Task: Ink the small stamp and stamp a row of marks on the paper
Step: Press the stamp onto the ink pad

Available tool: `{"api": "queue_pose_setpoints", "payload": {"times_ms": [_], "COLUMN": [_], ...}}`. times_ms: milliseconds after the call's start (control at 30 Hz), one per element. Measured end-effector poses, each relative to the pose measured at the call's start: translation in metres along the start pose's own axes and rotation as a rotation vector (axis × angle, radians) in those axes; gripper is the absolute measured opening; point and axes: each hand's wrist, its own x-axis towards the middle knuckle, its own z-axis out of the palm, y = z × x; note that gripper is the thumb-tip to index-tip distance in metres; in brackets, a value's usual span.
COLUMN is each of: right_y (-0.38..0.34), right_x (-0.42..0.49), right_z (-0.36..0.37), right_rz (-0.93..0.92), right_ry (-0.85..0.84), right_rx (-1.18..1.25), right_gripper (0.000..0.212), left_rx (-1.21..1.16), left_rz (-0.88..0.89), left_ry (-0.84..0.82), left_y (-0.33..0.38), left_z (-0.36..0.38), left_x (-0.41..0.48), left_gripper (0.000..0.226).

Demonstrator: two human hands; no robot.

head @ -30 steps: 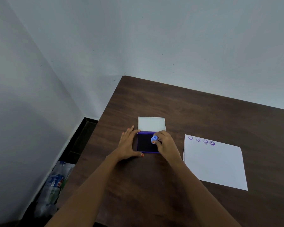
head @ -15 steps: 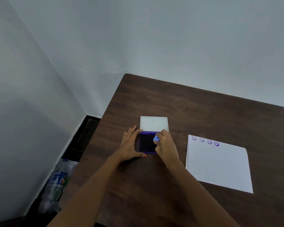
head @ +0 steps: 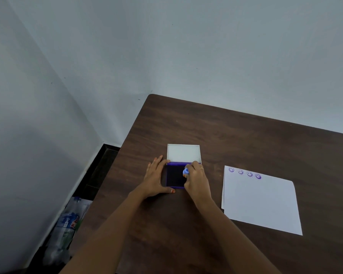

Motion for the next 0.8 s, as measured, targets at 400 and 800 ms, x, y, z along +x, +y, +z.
{"api": "queue_pose_setpoints", "payload": {"times_ms": [400, 800], "right_y": [-0.003, 0.007], "right_x": [0.003, 0.007], "right_z": [-0.001, -0.024], "right_rz": [0.022, 0.2], "right_ry": [-0.021, 0.148], "right_rx": [-0.019, 0.459], "right_gripper": [0.033, 0.019], "left_rx": [0.03, 0.083], "left_rz": [-0.037, -0.087], "left_ry": [-0.025, -0.058], "left_y": [0.007, 0.011], "left_z": [-0.003, -0.005], "left_x": [-0.001, 0.002], "left_gripper": [0.104, 0.103]}}
